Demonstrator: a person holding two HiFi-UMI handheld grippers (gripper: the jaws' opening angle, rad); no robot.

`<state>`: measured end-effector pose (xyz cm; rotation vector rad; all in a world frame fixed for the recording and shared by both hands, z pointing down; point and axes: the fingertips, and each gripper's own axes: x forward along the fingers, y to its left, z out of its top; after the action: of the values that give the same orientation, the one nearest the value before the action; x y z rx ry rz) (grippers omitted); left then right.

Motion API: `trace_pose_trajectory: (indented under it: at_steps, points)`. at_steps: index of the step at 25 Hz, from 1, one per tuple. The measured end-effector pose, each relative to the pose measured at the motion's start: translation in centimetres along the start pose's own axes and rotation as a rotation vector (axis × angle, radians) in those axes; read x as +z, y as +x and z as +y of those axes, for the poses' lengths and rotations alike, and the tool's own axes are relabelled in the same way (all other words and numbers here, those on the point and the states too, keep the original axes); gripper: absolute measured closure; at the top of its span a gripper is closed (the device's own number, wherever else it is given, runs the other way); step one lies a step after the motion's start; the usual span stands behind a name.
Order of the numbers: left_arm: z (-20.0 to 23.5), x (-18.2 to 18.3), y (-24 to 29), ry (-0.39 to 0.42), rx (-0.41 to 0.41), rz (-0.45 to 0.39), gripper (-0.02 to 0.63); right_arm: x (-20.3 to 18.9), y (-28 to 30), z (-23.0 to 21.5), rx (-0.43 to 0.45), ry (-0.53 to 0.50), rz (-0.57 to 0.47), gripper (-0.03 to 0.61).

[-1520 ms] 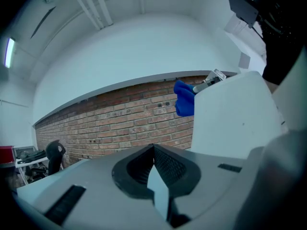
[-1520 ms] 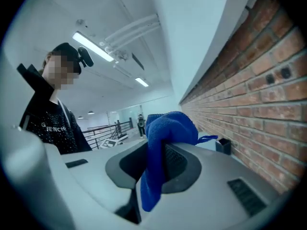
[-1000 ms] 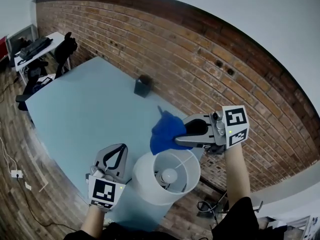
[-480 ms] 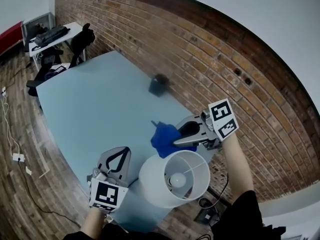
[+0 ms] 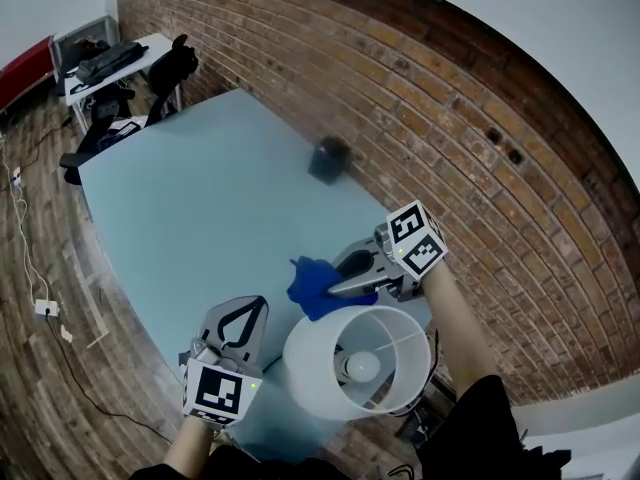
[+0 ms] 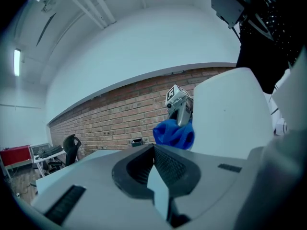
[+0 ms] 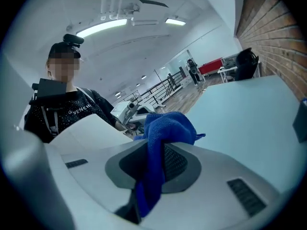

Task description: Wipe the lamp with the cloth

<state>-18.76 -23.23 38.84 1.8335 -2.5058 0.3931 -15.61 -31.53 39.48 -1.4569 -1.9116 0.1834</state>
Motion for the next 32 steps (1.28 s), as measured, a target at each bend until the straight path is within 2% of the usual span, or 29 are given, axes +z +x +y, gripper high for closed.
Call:
trace_pose_trajectory:
  at_steps: [5,8,11,13,17,19,23,26,32]
  points:
    - [0.0,-0.3,0.3,0.000,-0.010,0.005,0.604,-1.5,0.4,-2.4,-0.027,0.055,0.003,0.517]
    - [0.4,-0.6,0.4,-0.002,-0.007,0.005,0.604,-2.5,0.5,-4.1,-0.076,0.116,0.013,0.517]
    - [0.8,-0.7,0.3,-0.010,-0.002,0.001,0.604,-1.9,-0.2,-4.7,-0.121,0.142,-0.031,0.517]
    - [0.8,-0.7,0.3,-0.015,-0.005,-0.002,0.604,0.1,-1.3,-3.4,-0.114,0.091,-0.087,0.517]
    - [0.4,-0.1,0.2,-0.018,-0.010,-0.020,0.604,5.4,-4.1,1.7,-0.056,-0.114,-0.156,0.517]
    - [0.2,0.2,-0.2,-0.018,-0.010,-0.030,0.605,8.2,-5.1,4.1,-0.059,-0.190,-0.190,0.517]
    - [0.1,0.8,-0.7,-0.022,-0.035,-0.061,0.604,11.8,-5.7,8.8,-0.154,-0.283,-0.241,0.517]
    - [0.2,1.0,-0.8,-0.024,-0.072,-0.092,0.604,12.9,-4.6,12.2,-0.224,-0.289,-0.267,0.517]
    - [-0.3,2.0,0.7,0.031,-0.299,-0.180,0.604,13.4,-3.0,14.4,-0.472,-0.209,-0.356,0.517]
